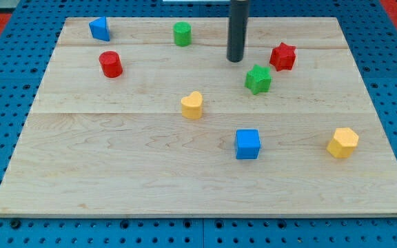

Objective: Move the green circle towards the red circle

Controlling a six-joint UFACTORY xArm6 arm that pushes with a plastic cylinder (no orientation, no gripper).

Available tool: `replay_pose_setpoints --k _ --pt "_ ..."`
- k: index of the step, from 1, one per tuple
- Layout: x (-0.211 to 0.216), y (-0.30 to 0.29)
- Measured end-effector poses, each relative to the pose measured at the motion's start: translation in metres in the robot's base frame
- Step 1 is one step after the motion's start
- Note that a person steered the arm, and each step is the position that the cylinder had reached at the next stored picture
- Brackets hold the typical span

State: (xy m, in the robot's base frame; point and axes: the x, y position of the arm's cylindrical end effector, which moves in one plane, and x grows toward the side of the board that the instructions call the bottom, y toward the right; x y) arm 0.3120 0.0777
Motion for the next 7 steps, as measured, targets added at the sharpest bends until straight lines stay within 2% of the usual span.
replay_pose_setpoints --k 2,3,5,6,7 --pt "0.002 0.016" --pt "-0.01 -0.004" --pt "-0.062 -0.017" --pt "-0.08 -0.071" --pt "-0.099 -0.072"
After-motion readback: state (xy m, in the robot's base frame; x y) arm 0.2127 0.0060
